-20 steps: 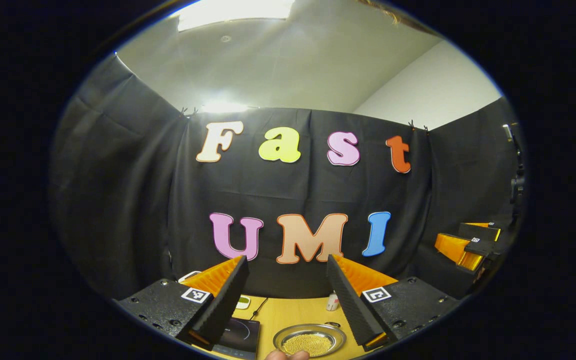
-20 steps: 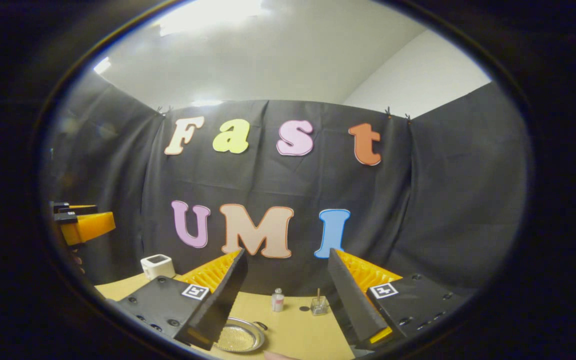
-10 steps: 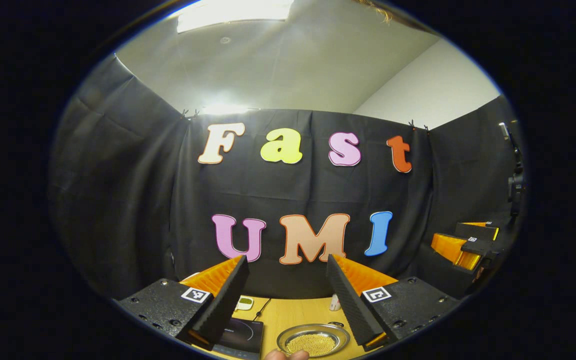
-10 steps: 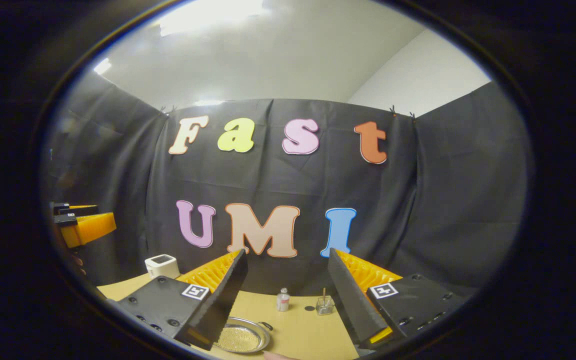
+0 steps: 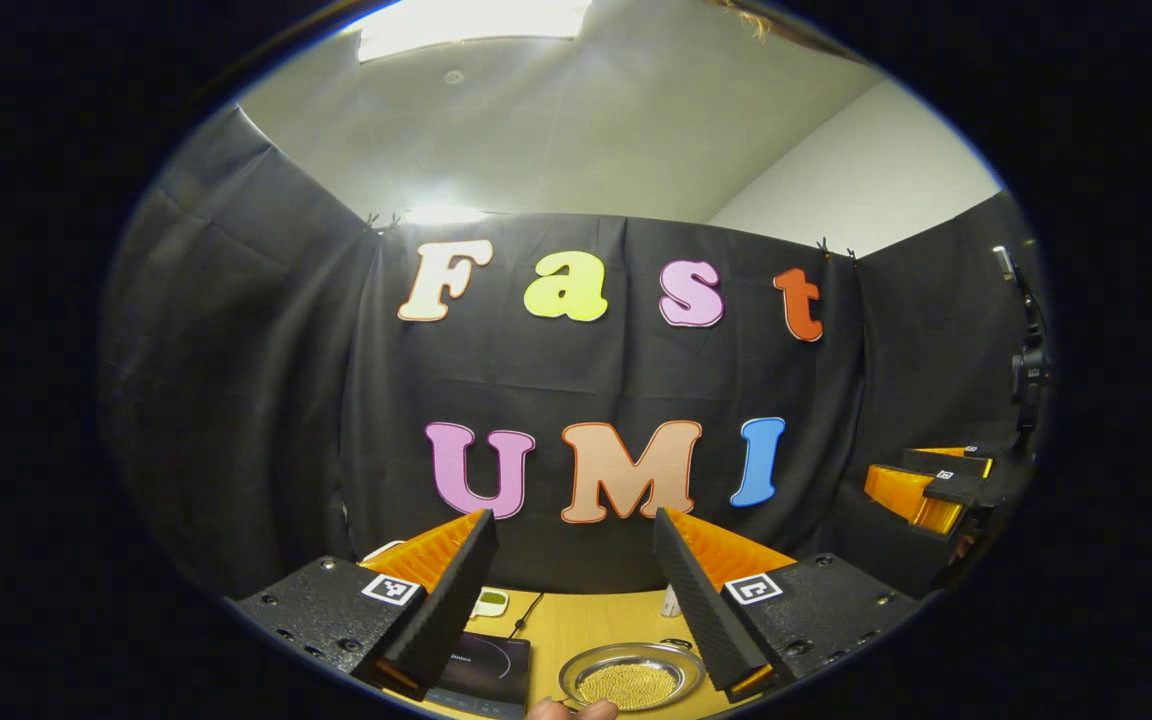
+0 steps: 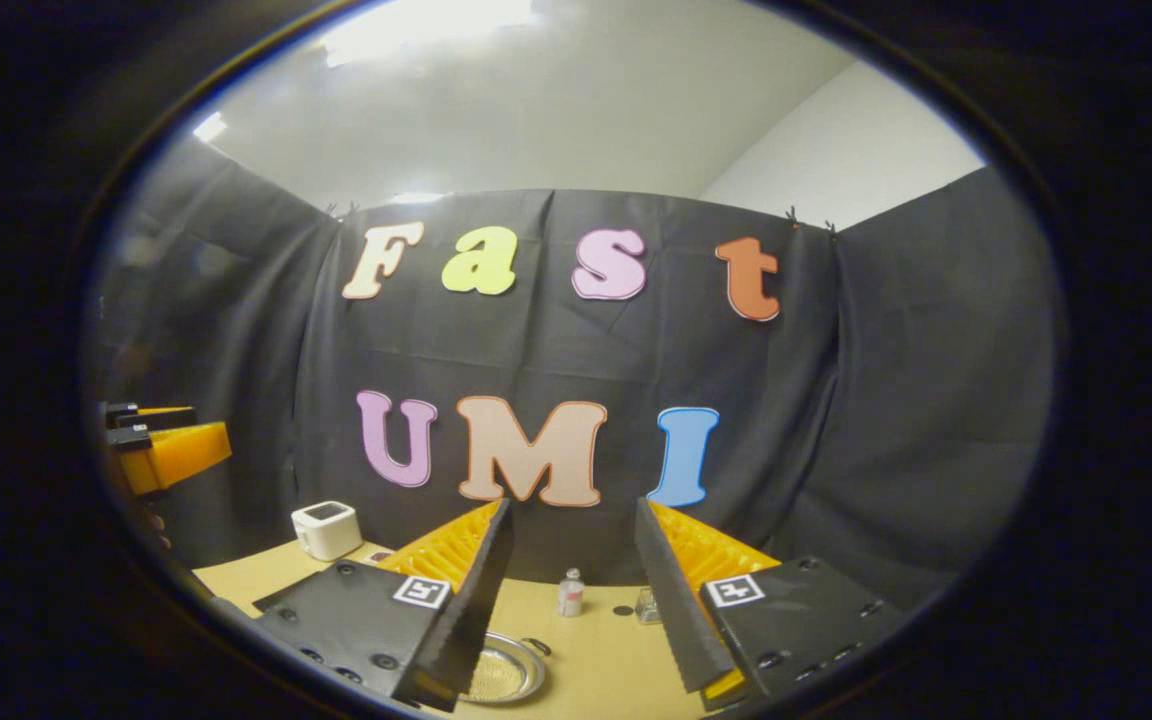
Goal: First push the handle of the pot to place it horizontally, then grasp the pot with both hands and set it on the induction cooktop.
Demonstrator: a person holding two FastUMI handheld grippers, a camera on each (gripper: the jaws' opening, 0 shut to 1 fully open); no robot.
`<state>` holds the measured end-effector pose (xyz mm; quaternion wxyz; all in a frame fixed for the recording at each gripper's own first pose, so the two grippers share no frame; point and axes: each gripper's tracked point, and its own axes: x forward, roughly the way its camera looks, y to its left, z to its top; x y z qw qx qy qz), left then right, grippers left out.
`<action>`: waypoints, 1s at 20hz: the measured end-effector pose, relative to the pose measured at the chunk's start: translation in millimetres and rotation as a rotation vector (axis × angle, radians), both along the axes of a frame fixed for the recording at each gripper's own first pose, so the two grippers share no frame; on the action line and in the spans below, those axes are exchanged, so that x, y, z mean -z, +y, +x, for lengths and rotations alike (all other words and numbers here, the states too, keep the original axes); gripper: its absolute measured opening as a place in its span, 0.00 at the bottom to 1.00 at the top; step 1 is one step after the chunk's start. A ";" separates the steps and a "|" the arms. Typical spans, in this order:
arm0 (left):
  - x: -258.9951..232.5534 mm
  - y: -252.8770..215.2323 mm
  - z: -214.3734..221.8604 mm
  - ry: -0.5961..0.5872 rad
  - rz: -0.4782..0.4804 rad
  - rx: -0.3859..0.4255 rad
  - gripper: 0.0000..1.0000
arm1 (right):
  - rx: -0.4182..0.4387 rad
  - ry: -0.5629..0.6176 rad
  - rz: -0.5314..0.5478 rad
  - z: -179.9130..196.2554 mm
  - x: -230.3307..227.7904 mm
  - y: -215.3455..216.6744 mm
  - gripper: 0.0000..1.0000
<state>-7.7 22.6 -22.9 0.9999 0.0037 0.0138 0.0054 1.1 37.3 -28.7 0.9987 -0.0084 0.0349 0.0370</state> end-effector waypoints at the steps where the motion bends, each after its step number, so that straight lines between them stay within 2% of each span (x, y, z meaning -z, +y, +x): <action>1: 3.6 3.3 -0.7 0.006 -0.002 0.000 0.95 | 0.002 0.007 -0.004 -0.6 3.7 2.3 0.70; 2: 4.4 5.9 -1.9 0.009 -0.006 0.000 0.92 | 0.003 0.014 -0.012 -1.1 8.2 4.7 0.64; 4: 6.5 12.9 -4.1 0.012 -0.010 -0.002 0.95 | 0.003 0.017 -0.031 -2.6 13.8 12.0 0.51; 5: 8.7 17.6 -5.4 0.017 -0.010 -0.004 0.92 | 0.010 0.015 -0.040 -3.0 15.5 14.2 0.38; 6: 10.6 22.2 -6.9 0.017 -0.012 -0.004 0.95 | 0.023 0.018 -0.050 -3.7 19.0 13.5 0.33; 9: 15.5 34.9 -9.5 0.023 -0.019 -0.002 0.92 | -0.014 0.085 -0.011 -17.2 41.1 34.5 0.00; 12: 25.2 48.4 -13.0 0.031 -0.027 0.006 0.92 | -0.020 0.125 0.019 -14.5 60.5 45.4 0.03; 14: 30.8 57.2 -15.5 0.038 -0.034 0.011 0.95 | 0.001 0.144 0.017 -15.1 72.0 47.2 0.02; 15: 33.1 61.7 -16.6 0.041 -0.038 0.012 0.92 | 0.005 0.153 0.018 -15.3 76.9 50.0 0.02; 19: 50.4 75.7 -19.6 0.068 -0.052 0.004 0.92 | 0.002 0.201 0.013 -17.1 101.8 58.7 0.02; 20: 56.3 77.9 -20.1 0.079 -0.056 -0.003 0.95 | -0.002 0.219 0.012 -17.5 110.7 60.6 0.02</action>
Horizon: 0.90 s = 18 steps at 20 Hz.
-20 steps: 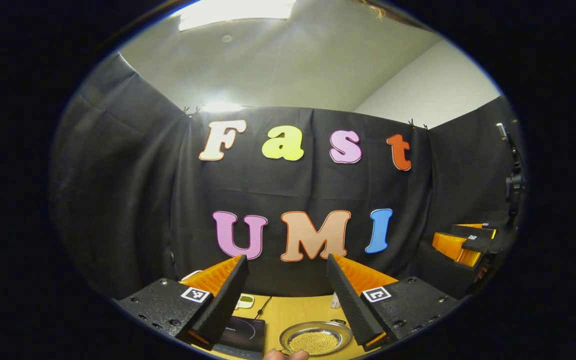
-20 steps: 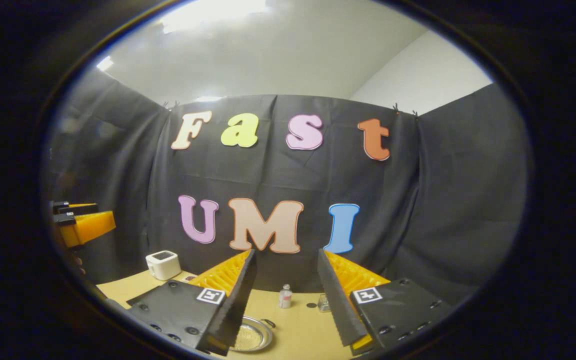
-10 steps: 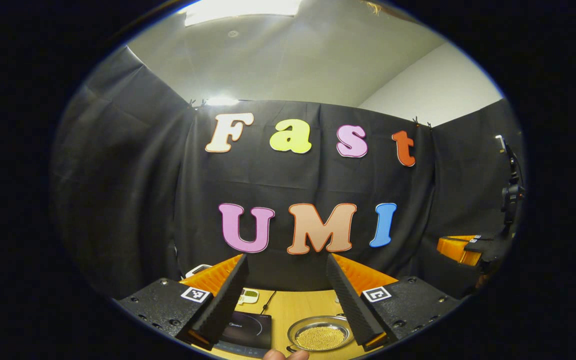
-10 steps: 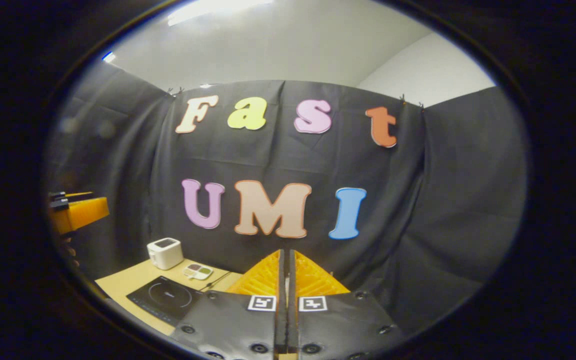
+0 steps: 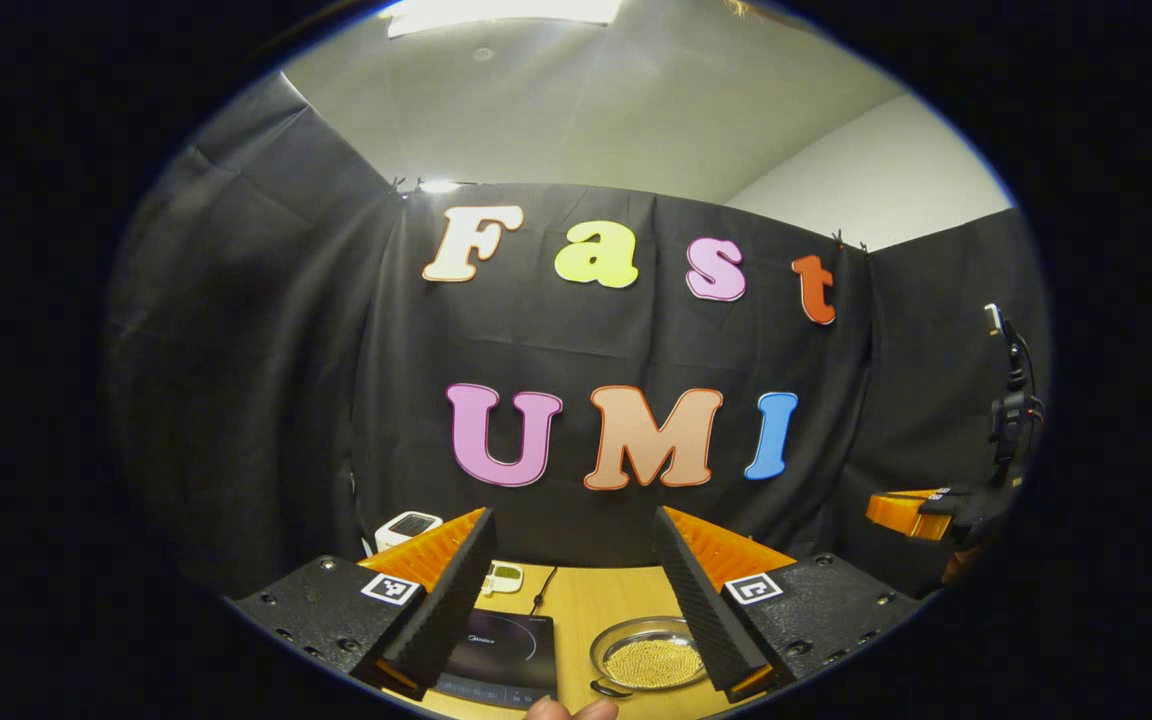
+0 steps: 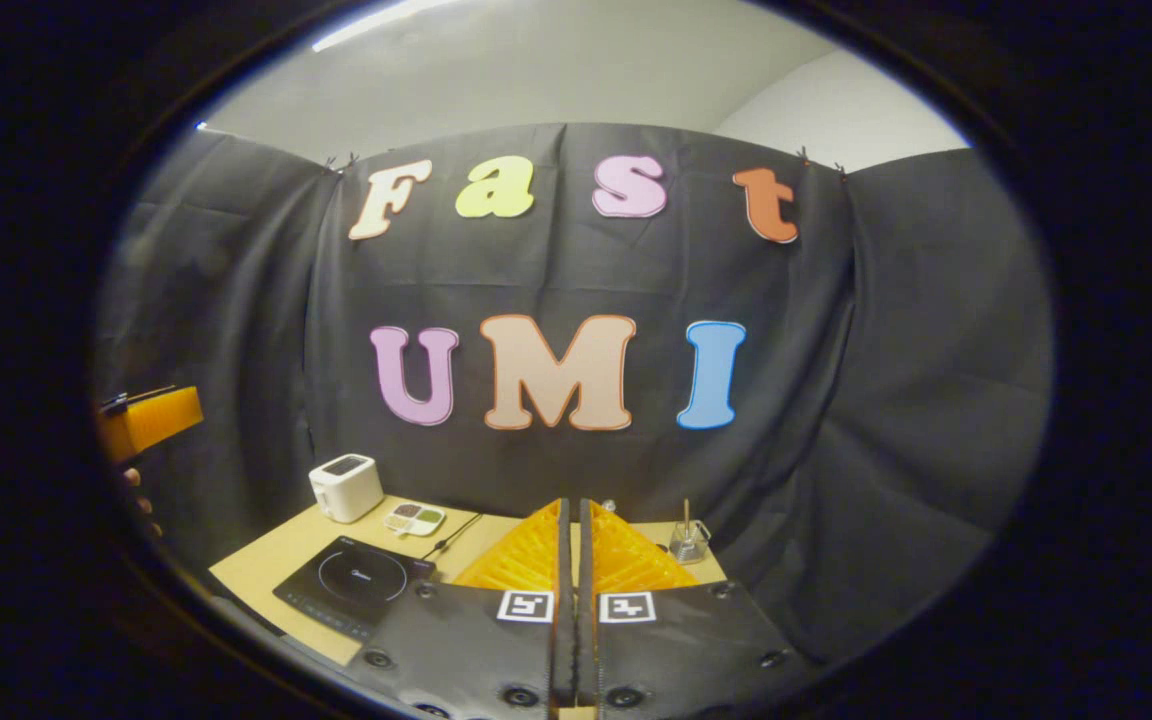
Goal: First push the handle of the pot to place it horizontally, then grasp the pot with both hands and set it on the induction cooktop.
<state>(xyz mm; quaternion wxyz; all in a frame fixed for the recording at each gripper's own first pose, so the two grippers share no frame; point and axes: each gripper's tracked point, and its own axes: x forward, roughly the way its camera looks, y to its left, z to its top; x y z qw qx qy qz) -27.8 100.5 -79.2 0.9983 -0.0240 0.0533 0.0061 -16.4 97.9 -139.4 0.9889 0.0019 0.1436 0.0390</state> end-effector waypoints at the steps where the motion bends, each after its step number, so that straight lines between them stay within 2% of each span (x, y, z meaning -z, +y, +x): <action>1: 5.4 1.7 2.0 0.012 -0.005 -0.006 0.92 | -0.005 0.022 0.000 0.7 9.0 2.5 0.02; 3: 20.9 5.2 5.5 0.042 0.000 -0.017 0.95 | -0.023 0.067 0.001 4.1 32.3 6.3 0.02; 4: 29.6 5.8 6.9 0.055 0.003 -0.020 0.92 | -0.032 0.083 -0.002 7.0 42.7 7.1 0.02; 7: 41.2 8.2 14.9 0.072 0.003 -0.033 0.92 | -0.055 0.130 -0.004 16.6 71.9 10.6 0.03; 8: 42.9 8.2 19.9 0.071 0.001 -0.036 0.95 | -0.063 0.143 -0.002 20.3 81.0 11.2 0.02; 9: 48.6 9.8 23.7 0.070 0.002 -0.044 0.92 | -0.072 0.157 0.000 23.5 89.8 11.4 0.02; 11: 58.4 11.5 31.2 0.079 0.010 -0.059 0.96 | -0.087 0.186 0.008 27.1 107.5 11.9 0.03; 13: 72.6 7.7 37.2 0.106 0.019 -0.066 0.92 | -0.106 0.221 0.021 30.5 128.2 13.8 0.03; 14: 79.0 7.2 39.5 0.118 0.031 -0.069 0.99 | -0.116 0.235 0.027 29.2 139.2 15.1 0.03; 15: 82.8 6.9 42.1 0.122 0.050 -0.073 0.92 | -0.122 0.251 0.035 29.2 149.7 15.9 0.03; 18: 92.2 4.3 43.8 0.127 0.097 -0.072 0.96 | -0.139 0.327 0.070 26.8 183.7 24.0 0.03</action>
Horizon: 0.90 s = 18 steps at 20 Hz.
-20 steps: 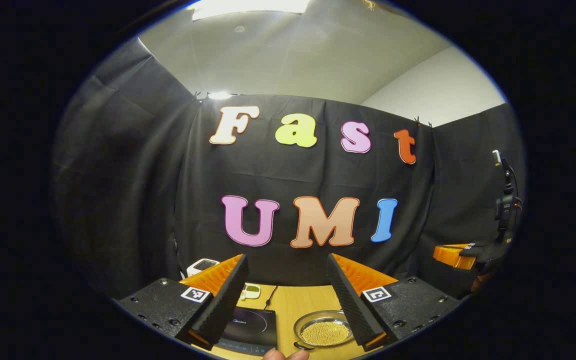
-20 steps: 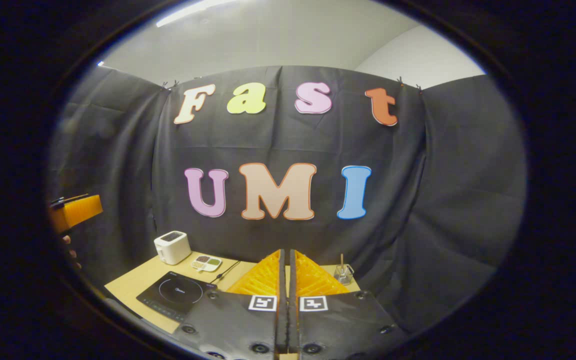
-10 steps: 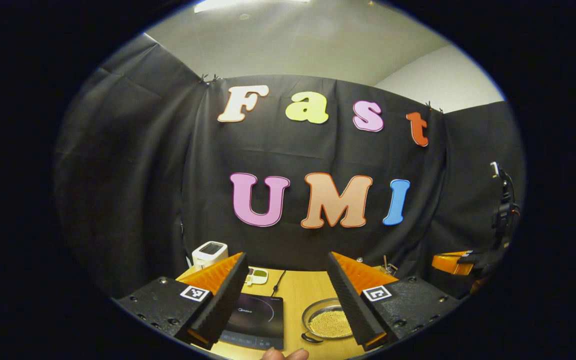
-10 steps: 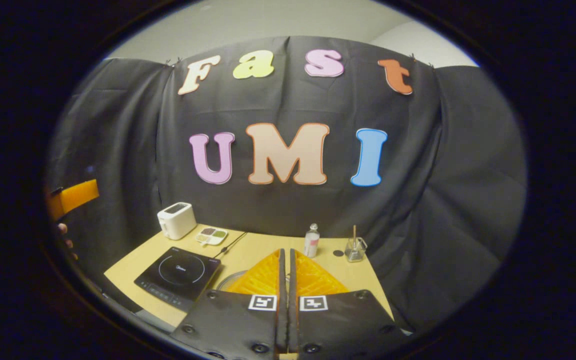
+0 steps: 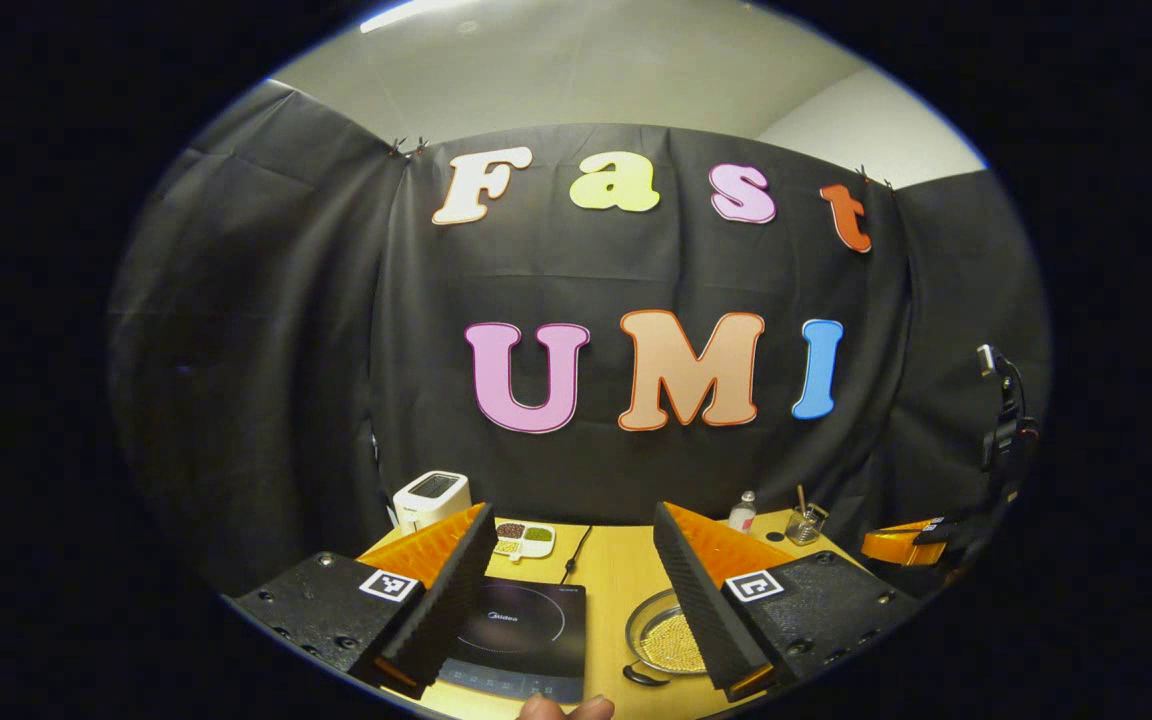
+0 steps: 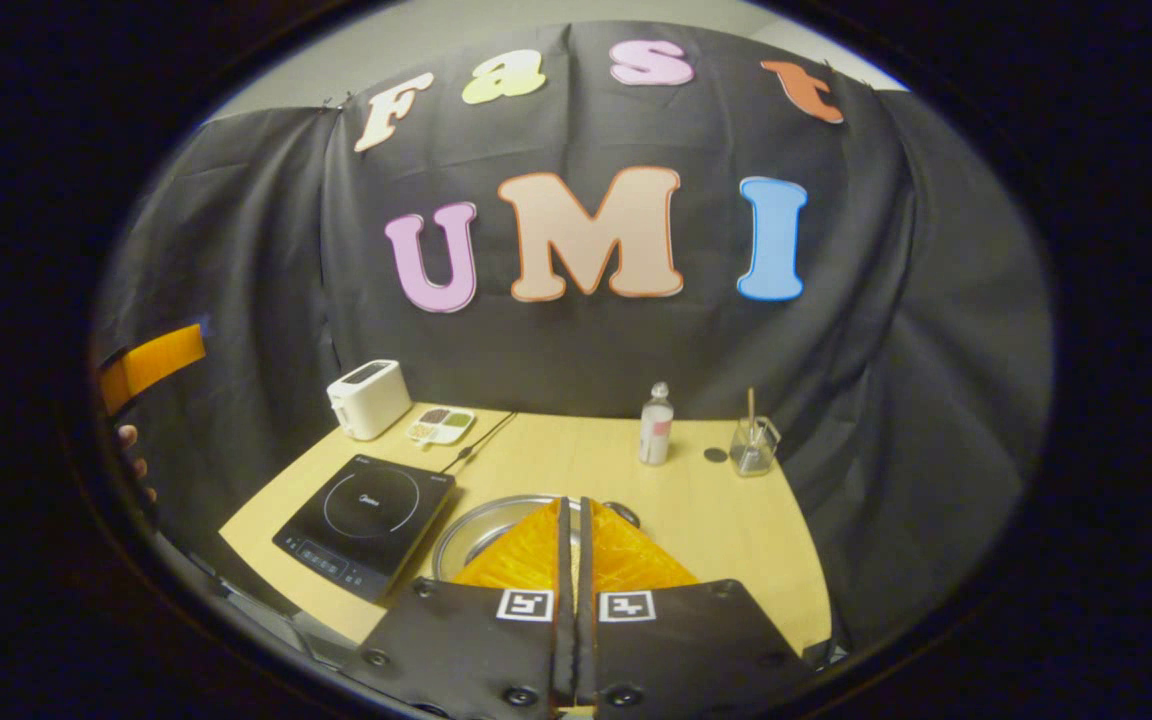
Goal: First push the handle of the pot to place it horizontally, then grasp the pot with both hands and set it on the induction cooktop.
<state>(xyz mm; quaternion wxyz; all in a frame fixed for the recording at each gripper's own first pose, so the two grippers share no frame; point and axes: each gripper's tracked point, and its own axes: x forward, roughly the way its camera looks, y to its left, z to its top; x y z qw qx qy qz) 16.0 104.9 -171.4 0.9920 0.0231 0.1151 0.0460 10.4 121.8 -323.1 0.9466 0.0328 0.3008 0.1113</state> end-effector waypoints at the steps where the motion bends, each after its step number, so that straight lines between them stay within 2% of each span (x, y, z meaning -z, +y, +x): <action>1: 4.6 0.0 2.0 0.006 0.001 0.002 0.96 | 0.003 0.024 -0.004 -1.5 10.2 0.7 0.03; 2: 10.3 1.3 3.0 0.012 -0.004 0.004 0.92 | 0.007 0.046 -0.005 -4.3 17.7 2.6 0.02; 3: 14.5 3.8 6.8 0.017 -0.012 0.009 0.96 | 0.010 0.070 -0.007 -6.4 25.9 6.1 0.02; 7: 35.6 25.5 37.6 0.034 -0.023 0.043 0.93 | 0.019 0.143 -0.042 -13.2 56.8 27.5 0.03; 8: 42.2 30.9 43.4 0.039 -0.009 0.067 0.96 | 0.035 0.168 -0.046 -16.4 65.7 33.1 0.02; 10: 56.5 40.2 55.5 0.062 -0.010 0.114 0.93 | 0.081 0.228 -0.047 -23.8 82.6 43.7 0.02; 12: 73.5 49.1 63.4 0.082 -0.038 0.149 0.96 | 0.125 0.284 -0.039 -32.1 100.1 55.9 0.02; 13: 81.7 53.4 67.7 0.090 -0.053 0.163 0.93 | 0.149 0.311 -0.034 -36.0 107.9 61.0 0.02; 15: 99.2 61.3 74.0 0.115 -0.077 0.195 0.96 | 0.191 0.356 -0.032 -46.4 123.8 70.0 0.03; 18: 118.4 72.9 83.3 0.132 -0.090 0.242 0.94 | 0.247 0.416 -0.050 -61.9 147.6 80.7 0.03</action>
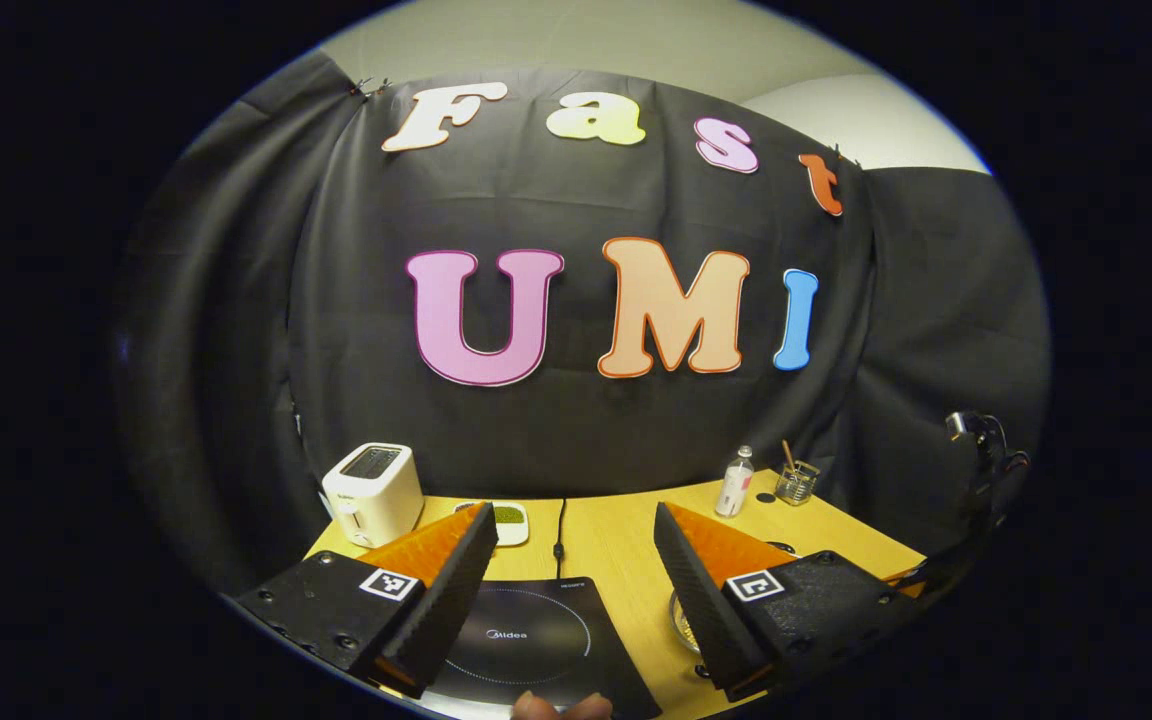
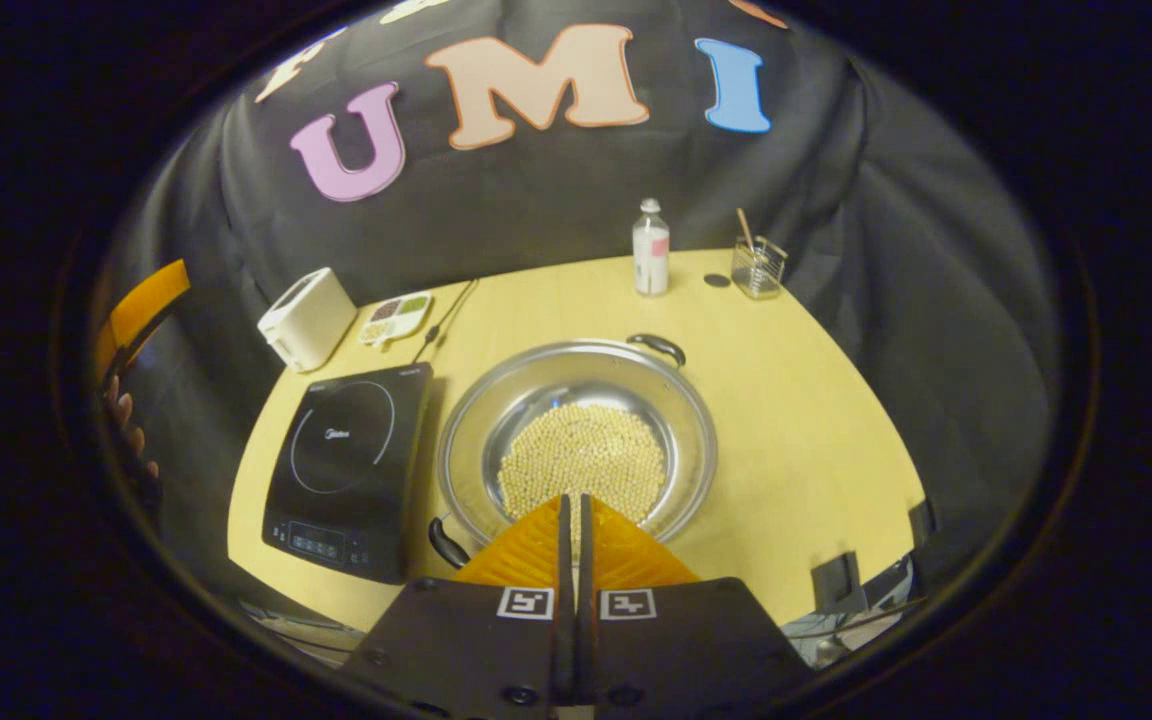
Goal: First push the handle of the pot to place it horizontally, then grasp the pot with both hands and set it on the induction cooktop.
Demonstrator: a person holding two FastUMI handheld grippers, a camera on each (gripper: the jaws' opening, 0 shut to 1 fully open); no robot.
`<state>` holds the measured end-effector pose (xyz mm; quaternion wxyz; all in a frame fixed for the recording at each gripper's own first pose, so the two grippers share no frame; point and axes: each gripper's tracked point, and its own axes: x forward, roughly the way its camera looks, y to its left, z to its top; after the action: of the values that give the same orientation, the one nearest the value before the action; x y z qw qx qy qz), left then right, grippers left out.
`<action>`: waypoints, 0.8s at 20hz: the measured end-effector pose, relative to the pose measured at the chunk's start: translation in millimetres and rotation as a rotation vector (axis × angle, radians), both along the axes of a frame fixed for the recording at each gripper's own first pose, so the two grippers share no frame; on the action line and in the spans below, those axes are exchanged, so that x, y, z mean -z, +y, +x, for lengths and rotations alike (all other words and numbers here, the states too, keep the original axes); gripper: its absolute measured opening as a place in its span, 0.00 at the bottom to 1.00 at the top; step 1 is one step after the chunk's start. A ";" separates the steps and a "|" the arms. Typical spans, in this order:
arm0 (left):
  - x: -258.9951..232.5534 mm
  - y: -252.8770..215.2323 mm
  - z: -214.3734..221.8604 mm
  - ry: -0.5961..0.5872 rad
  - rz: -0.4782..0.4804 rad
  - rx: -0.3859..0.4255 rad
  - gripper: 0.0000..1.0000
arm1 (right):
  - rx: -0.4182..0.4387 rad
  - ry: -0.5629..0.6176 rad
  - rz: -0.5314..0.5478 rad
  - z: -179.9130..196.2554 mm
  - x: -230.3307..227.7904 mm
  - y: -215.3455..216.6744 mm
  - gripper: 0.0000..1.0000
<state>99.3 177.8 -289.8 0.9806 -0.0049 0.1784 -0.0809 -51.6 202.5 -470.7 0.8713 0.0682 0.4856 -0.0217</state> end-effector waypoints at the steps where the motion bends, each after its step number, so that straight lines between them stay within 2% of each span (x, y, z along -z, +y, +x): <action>1: 4.4 3.6 2.1 0.003 0.002 0.017 0.94 | 0.016 0.021 0.003 -4.5 5.7 5.1 0.03; 2: 7.4 6.2 2.9 0.001 0.002 0.029 0.96 | 0.031 0.044 0.005 -9.2 13.1 10.3 0.02; 5: 19.9 11.7 4.8 0.013 -0.007 0.055 0.96 | 0.048 0.113 0.001 -23.1 31.6 19.6 0.03; 9: 33.0 16.5 0.7 0.039 -0.042 0.053 0.96 | 0.050 0.179 -0.017 -36.9 53.2 25.6 0.03; 16: 52.5 37.8 -5.3 0.066 -0.046 0.023 0.96 | 0.013 0.243 -0.053 -48.9 81.6 40.0 0.03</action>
<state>94.0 215.6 -342.3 0.9728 -0.0279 0.2088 -0.0959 -100.5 242.6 -552.3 0.8074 0.0451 0.5863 -0.0486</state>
